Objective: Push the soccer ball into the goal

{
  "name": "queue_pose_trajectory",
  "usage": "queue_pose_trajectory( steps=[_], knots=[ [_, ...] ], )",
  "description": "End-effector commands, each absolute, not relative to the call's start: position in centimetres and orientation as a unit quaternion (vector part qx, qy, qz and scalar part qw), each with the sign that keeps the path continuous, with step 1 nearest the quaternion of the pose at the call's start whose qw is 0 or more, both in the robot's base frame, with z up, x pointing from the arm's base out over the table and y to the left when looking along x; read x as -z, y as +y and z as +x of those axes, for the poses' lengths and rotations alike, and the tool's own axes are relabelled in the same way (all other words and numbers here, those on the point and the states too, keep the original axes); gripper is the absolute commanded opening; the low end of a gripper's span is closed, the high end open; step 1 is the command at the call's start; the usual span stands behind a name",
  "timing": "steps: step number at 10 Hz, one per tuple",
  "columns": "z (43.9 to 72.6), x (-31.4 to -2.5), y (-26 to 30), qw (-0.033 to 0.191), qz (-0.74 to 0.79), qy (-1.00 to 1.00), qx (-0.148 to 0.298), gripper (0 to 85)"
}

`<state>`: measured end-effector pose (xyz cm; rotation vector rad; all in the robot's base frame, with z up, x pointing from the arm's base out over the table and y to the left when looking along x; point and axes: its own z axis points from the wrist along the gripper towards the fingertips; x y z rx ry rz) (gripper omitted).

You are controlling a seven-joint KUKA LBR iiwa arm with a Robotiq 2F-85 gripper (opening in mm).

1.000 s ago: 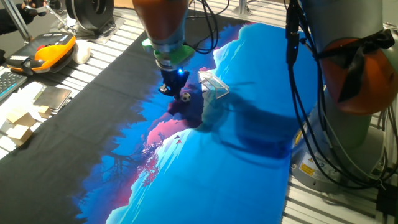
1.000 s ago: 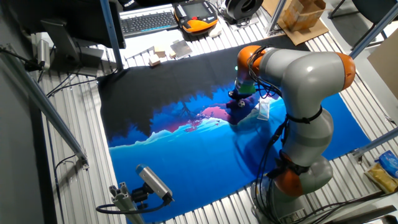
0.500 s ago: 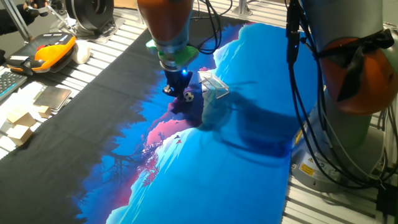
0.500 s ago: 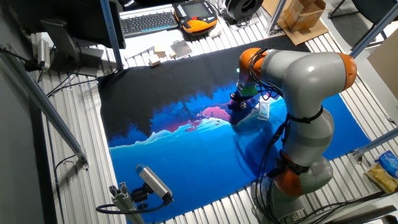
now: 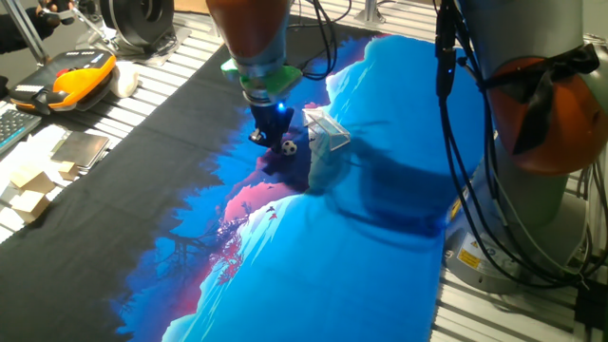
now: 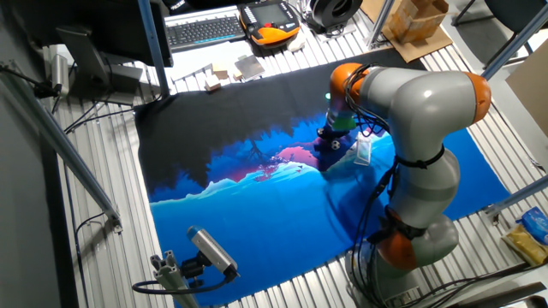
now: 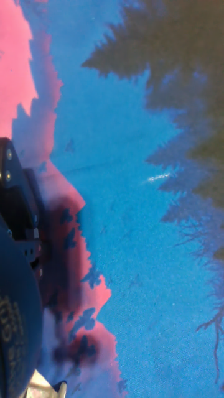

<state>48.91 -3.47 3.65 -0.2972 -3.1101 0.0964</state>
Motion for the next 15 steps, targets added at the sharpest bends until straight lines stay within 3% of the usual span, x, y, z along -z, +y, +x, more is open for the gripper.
queue_pose_trajectory(
  steps=[1, 3, 5, 7, 9, 15],
  knots=[
    [48.9, -3.6, -3.7, 0.006, -0.091, -0.995, -0.036, 0.0],
    [48.7, -3.6, -4.8, 0.008, -0.08, -0.996, -0.041, 0.0],
    [48.4, -3.8, -6.2, 0.031, -0.063, -0.997, -0.045, 0.0],
    [48.5, -3.9, -6.1, 0.03, -0.061, -0.997, -0.042, 0.0],
    [49.1, -4.6, -4.5, 0.028, -0.095, -0.995, 0.004, 0.0],
    [48.9, -5.0, -1.8, 0.055, -0.106, -0.993, -0.014, 0.0]
  ],
)
